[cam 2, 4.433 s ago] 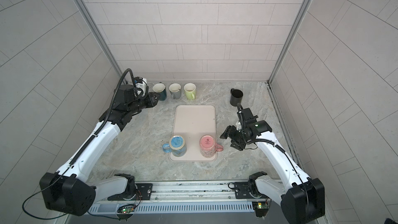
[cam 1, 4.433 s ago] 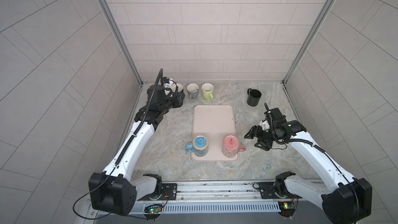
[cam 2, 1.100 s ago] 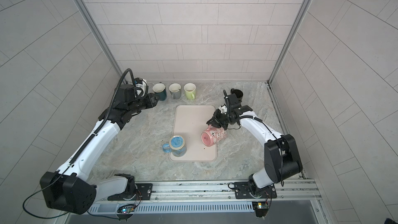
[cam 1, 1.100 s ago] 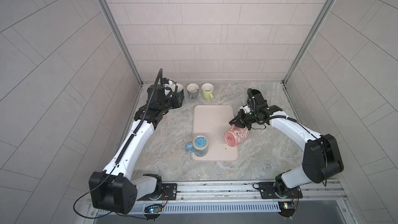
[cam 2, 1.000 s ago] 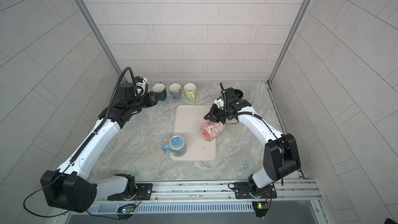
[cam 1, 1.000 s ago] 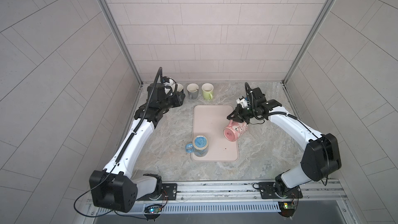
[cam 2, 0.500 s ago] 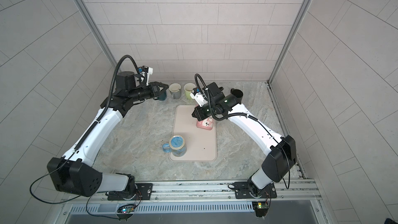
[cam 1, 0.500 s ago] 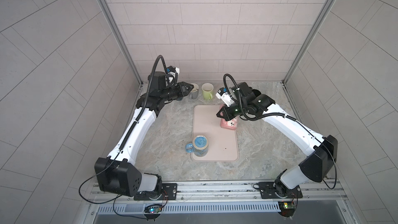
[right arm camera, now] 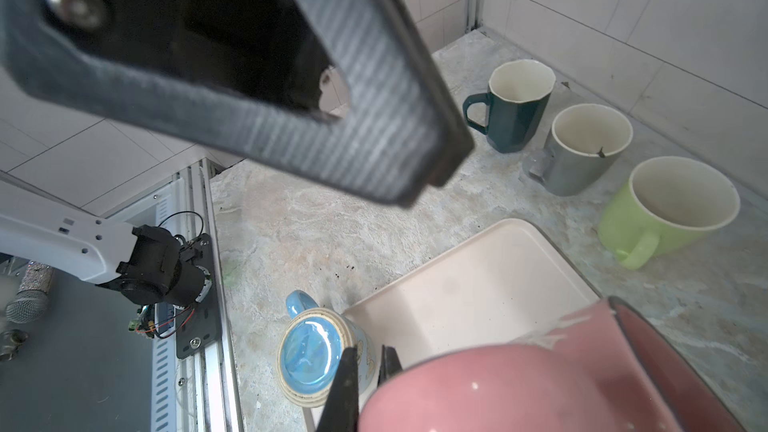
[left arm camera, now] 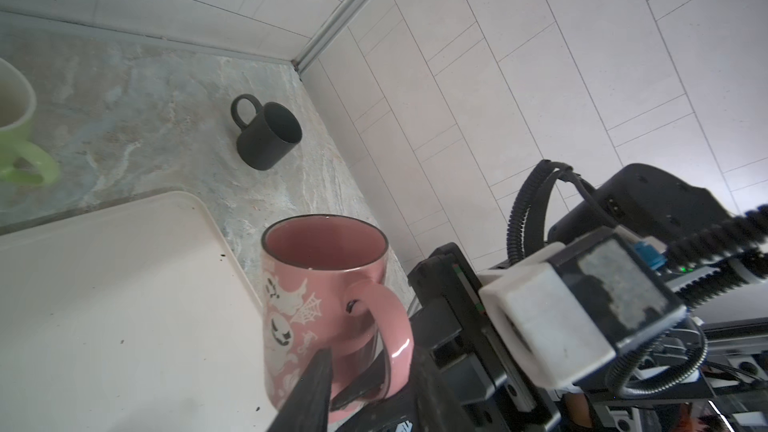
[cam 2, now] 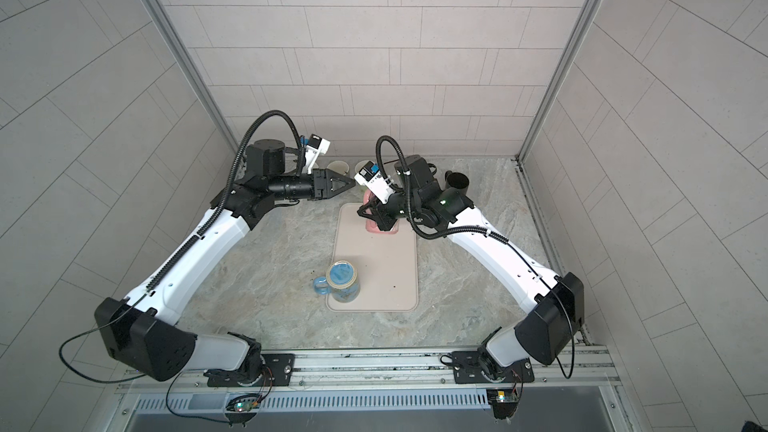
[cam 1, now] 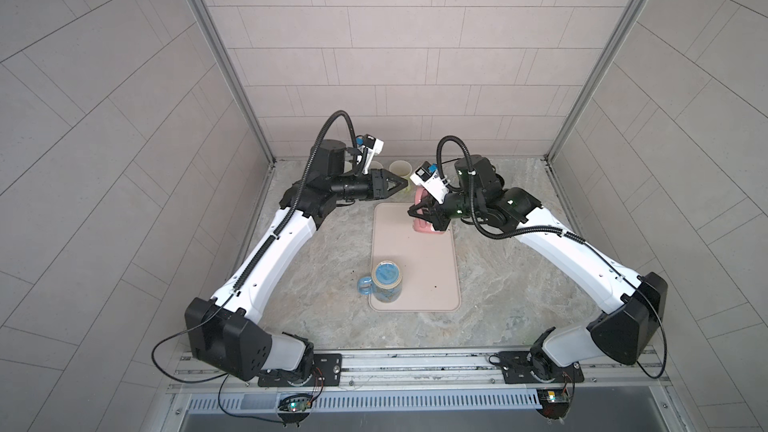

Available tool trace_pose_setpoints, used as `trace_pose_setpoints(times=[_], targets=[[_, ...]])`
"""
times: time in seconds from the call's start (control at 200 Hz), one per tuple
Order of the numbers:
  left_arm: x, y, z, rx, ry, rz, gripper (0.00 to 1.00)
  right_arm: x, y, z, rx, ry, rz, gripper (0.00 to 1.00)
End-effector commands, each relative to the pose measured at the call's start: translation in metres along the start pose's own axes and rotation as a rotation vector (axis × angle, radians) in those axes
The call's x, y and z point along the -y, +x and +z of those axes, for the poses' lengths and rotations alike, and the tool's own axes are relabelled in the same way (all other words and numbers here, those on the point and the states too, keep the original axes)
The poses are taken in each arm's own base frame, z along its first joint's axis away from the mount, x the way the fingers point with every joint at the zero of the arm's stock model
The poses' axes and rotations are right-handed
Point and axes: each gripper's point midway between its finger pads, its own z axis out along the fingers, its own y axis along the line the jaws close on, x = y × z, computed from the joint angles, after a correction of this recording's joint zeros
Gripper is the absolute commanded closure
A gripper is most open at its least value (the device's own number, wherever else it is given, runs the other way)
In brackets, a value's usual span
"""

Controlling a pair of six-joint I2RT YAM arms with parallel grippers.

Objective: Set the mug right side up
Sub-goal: 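Grasp the pink mug's handle with the left gripper while the right gripper holds it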

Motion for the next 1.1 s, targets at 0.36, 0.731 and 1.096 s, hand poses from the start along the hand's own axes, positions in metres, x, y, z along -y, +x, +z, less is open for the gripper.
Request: trace_pose_setpoints(times=[0.36, 0.731, 1.096], targets=[[0.018, 0.010, 0.015, -0.088, 0.061, 0.014, 0.57, -0.024, -0.050, -0.018, 0.137, -0.061, -0.182, 1.00], [0.016, 0.024, 0.017, -0.153, 0.014, 0.030, 0.56, -0.017, -0.047, 0.000, 0.082, -0.048, -0.171, 1.00], [-0.018, 0.046, 0.024, -0.262, -0.138, 0.002, 0.57, -0.022, -0.047, 0.009, 0.037, -0.052, -0.191, 1.00]])
